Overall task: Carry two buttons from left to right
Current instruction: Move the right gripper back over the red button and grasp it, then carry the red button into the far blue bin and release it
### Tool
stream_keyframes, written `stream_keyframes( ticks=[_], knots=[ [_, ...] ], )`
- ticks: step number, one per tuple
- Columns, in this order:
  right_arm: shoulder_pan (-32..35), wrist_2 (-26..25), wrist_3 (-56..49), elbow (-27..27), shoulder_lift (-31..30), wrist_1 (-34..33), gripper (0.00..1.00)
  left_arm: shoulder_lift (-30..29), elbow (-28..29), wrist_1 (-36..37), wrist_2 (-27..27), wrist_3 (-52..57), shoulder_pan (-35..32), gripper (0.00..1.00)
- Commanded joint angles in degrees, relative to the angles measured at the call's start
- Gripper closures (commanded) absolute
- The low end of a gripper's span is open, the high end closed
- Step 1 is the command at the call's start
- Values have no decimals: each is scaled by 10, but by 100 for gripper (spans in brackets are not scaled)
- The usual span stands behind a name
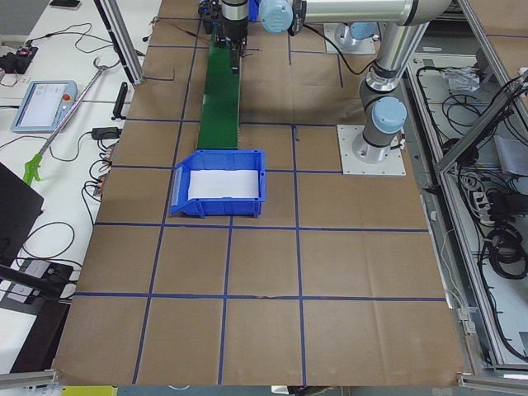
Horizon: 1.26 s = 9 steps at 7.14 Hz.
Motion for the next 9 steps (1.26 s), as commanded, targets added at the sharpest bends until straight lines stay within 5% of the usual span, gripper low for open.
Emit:
stream_keyframes(
  ticks=[1, 5, 9],
  knots=[
    [-1, -26, -4, -2, -4, 6, 93, 0, 0, 0, -1, 0, 0, 0],
    [-20, -81, -23, -22, -39, 27, 94, 0, 0, 0, -1, 0, 0, 0],
    [-219, -112, -306, -118, -71, 96, 93, 0, 0, 0, -1, 0, 0, 0]
  ],
)
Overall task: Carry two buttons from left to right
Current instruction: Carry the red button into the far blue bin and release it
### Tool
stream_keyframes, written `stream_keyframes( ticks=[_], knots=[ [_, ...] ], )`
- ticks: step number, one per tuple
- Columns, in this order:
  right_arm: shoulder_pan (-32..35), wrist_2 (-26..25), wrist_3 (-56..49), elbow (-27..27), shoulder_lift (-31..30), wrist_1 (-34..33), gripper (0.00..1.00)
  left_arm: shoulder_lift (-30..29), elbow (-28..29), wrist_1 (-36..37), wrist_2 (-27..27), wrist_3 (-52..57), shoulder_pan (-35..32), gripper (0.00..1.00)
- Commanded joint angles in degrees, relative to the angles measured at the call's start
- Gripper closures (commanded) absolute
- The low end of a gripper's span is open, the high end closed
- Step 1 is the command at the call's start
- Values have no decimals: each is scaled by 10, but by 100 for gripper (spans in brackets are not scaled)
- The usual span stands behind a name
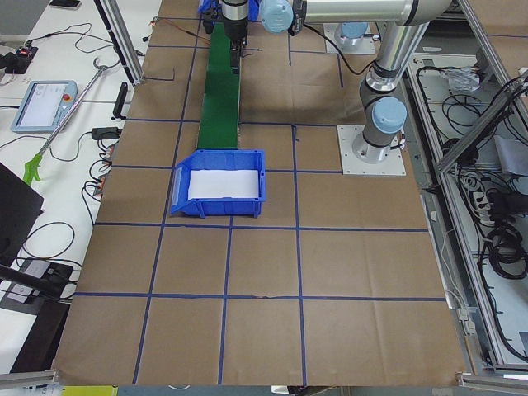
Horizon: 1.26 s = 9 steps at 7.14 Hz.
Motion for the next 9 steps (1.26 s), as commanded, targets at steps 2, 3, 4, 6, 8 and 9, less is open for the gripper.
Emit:
stream_keyframes(
  ticks=[2, 3, 4, 6, 8, 9],
  knots=[
    [-94, -13, -124, -40, 51, -5, 93, 0, 0, 0, 1, 0, 0, 0],
    [-99, -21, -138, -45, 77, -8, 93, 0, -1, 0, 0, 0, 0, 0],
    [-99, -42, -137, -46, 93, -9, 93, 0, -1, 0, 0, -1, 0, 0],
    [-99, -43, -136, -38, 117, -9, 93, 0, -1, 0, 0, -1, 0, 0],
    [-99, -43, -133, -38, 140, -11, 93, 0, 0, 0, 0, -1, 0, 0],
    [-100, -43, -132, -39, 147, -15, 93, 0, -1, 0, 0, -1, 0, 0]
  ],
)
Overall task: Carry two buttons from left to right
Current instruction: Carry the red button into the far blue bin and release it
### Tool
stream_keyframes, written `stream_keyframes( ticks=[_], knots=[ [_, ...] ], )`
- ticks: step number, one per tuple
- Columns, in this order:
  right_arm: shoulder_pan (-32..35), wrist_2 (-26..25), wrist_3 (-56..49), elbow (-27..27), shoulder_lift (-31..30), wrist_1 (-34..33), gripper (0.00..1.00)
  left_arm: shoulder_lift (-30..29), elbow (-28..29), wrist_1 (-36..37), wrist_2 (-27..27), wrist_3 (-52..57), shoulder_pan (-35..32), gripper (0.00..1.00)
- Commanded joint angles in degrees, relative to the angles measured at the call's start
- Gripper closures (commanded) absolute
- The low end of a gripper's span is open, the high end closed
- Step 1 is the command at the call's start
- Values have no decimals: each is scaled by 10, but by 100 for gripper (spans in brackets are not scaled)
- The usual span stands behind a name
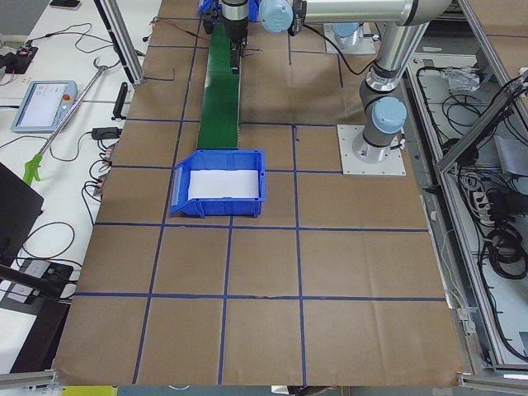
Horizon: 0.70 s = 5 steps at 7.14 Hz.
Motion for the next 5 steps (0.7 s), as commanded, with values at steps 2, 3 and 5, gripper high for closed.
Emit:
stream_keyframes(
  ticks=[2, 3, 5],
  knots=[
    [0, 1, 2, -12, 29, -23, 92, 0, 0, 0, 0, -2, 0, 0],
    [0, 3, 3, -12, 34, -23, 91, 0, 0, 0, 0, -2, 0, 0],
    [0, 2, 3, -11, 35, -23, 71, 0, 0, 0, 0, 0, 0, 0]
  ],
)
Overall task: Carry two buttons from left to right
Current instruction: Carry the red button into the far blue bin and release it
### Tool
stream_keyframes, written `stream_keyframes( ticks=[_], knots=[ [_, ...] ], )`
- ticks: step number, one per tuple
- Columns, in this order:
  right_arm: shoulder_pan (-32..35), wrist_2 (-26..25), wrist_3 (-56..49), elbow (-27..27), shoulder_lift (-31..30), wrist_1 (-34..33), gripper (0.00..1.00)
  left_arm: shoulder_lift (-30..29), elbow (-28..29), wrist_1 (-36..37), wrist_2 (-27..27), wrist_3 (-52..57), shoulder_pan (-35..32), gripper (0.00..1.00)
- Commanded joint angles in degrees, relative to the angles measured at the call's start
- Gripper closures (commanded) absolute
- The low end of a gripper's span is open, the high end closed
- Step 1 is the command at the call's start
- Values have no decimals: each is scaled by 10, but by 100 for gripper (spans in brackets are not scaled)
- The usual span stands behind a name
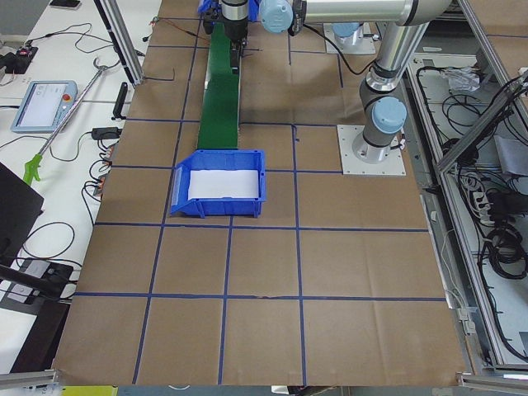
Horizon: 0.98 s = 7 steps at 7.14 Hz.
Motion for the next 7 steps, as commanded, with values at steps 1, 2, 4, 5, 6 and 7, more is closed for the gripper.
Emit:
stream_keyframes(
  ticks=[1, 2, 4, 5, 6, 7],
  knots=[
    [0, 7, 2, -1, 4, 0, 23, 0, 0, 0, 0, -1, 0, 0],
    [0, 9, 2, -1, 3, 0, 17, 0, 0, 0, 0, 1, 0, 0],
    [0, 18, 2, -8, -3, 0, 11, 0, 0, 0, 0, 1, 0, 0],
    [1, 17, -1, -20, -11, 8, 10, 0, 0, 0, 0, 1, 0, 0],
    [1, 15, -2, -20, -27, 16, 9, 0, 0, 0, 0, -1, 0, 0],
    [3, 17, -2, -16, -61, 34, 1, 0, 0, 0, 0, -1, 0, 0]
  ],
)
